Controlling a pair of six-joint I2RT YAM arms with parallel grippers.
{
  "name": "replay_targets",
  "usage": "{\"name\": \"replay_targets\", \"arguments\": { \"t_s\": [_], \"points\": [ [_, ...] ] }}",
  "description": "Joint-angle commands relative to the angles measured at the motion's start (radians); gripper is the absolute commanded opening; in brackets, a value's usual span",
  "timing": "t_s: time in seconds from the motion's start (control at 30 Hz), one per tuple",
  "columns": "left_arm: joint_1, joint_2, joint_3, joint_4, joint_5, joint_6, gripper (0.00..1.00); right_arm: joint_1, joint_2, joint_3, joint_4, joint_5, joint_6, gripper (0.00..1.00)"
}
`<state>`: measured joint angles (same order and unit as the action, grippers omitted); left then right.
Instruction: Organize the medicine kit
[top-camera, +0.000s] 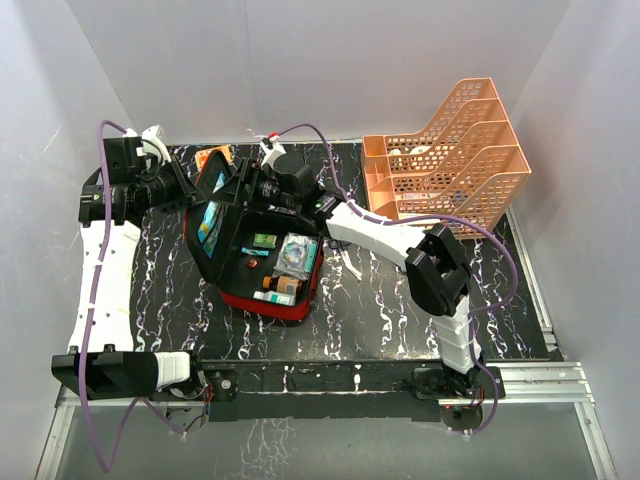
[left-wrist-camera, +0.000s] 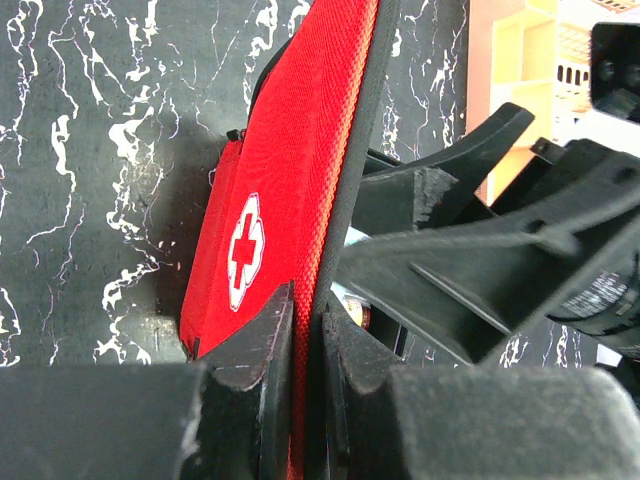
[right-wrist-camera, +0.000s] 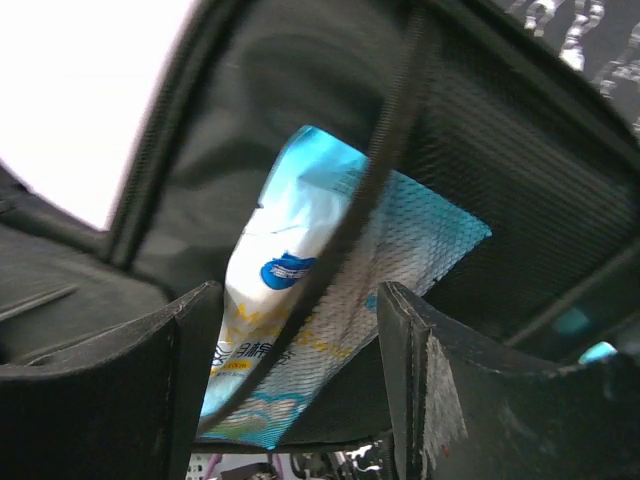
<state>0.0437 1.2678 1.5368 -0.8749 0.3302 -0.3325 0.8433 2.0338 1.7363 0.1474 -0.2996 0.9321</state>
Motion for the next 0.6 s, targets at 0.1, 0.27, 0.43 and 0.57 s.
{"name": "replay_targets", "arguments": {
  "t_s": [0.1,0.27,0.43,0.57],
  "points": [
    [-0.003,-0.046,0.005,0.054,0.050,-0.013,0.00,0.005,0.013,0.012,-0.122,0.131,-0.055,0.57],
    [-0.003,-0.043,0.001,0.056,0.049,-0.013,0.00,0.005,0.002,0.024,-0.136,0.108,-0.074,0.57],
    [-0.003,-0.041,-0.001,0.058,0.046,-0.011,0.00,0.011,-0.006,0.061,-0.174,0.012,-0.143,0.66],
    [-0.004,-0.041,-0.008,0.062,0.049,-0.011,0.00,0.024,-0.032,0.044,-0.181,-0.036,-0.155,0.71]
  ]
}}
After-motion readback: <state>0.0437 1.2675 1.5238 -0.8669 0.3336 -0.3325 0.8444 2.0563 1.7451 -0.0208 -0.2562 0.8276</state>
